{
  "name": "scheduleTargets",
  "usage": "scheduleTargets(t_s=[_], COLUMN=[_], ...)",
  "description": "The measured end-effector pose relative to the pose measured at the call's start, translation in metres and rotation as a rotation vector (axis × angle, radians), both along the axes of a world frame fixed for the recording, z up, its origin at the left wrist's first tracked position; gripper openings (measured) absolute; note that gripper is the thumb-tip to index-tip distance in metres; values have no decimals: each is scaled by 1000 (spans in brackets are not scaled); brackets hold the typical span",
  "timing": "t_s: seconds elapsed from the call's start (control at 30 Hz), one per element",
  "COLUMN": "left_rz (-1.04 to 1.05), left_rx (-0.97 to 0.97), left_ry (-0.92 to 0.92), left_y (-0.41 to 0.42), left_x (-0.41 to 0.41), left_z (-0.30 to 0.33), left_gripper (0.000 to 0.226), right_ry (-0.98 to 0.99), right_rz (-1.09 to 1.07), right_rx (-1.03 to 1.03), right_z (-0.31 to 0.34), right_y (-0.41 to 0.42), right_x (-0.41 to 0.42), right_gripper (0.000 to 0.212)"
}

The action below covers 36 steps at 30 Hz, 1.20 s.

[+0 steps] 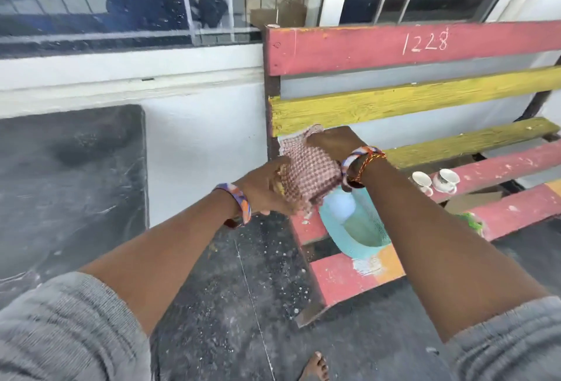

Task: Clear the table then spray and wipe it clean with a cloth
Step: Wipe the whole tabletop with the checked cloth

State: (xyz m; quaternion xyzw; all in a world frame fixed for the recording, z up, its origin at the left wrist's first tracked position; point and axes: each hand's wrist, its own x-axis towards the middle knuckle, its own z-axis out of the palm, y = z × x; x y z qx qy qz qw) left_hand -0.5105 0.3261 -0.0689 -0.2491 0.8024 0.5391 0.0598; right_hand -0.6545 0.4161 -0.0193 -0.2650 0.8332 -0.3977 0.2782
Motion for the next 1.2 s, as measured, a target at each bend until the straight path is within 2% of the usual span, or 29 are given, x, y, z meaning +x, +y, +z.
scheduleTargets(t_s=[0.03,0.07,0.13,0.17,0.23,0.3,0.4,0.5,0.57,0.67,0.7,0.77,0.87,0.93,1.0,1.03,1.1,1.13,1.2], left_rz=[-51,-60,-15,6,10,46,191,378,511,718,750,834,974,885,759,719,653,624,625], left_rx=[-180,-362,-639,-710,-771,-807,-819,-700,-461,129,249,392,586,658,507,370,3,-165,-423], left_ry=[21,44,95,132,211,282,412,473,514,627,648,675,644,562,467,405,245,166,22], left_y=[-5,-11,-23,-28,-37,-48,-63,-78,-88,-102,-105,-116,-138,-156,-168,-173,-191,-199,-205], left_x=[15,36,74,93,126,155,188,211,219,227,229,234,246,257,260,260,257,256,255], left_z=[5,11,22,29,41,51,63,63,61,69,73,77,78,78,81,85,84,82,83], left_gripper=[95,100,96,90,77,58,27,18,8,26,29,32,37,57,65,63,72,66,34], right_ry=[-84,-137,-194,-228,-372,-445,-543,-632,-670,-575,-541,-532,-421,-254,-96,-32,120,236,494], right_rz=[-19,-16,32,50,52,149,177,277,372,348,291,209,195,215,277,321,434,504,642], right_rx=[-61,-102,-93,-101,-116,-94,-176,-196,-205,-246,-280,-297,-251,-240,-255,-249,-192,-128,31], right_z=[7,13,22,25,34,44,59,62,60,50,49,50,57,65,71,74,78,80,84], right_y=[-6,-13,-31,-40,-55,-65,-80,-102,-114,-134,-139,-154,-176,-188,-203,-210,-225,-233,-245], right_x=[17,38,75,93,124,152,182,203,215,219,219,213,205,204,204,205,201,199,195], right_gripper=[37,31,21,25,34,50,54,58,60,52,39,11,10,5,5,6,25,29,30])
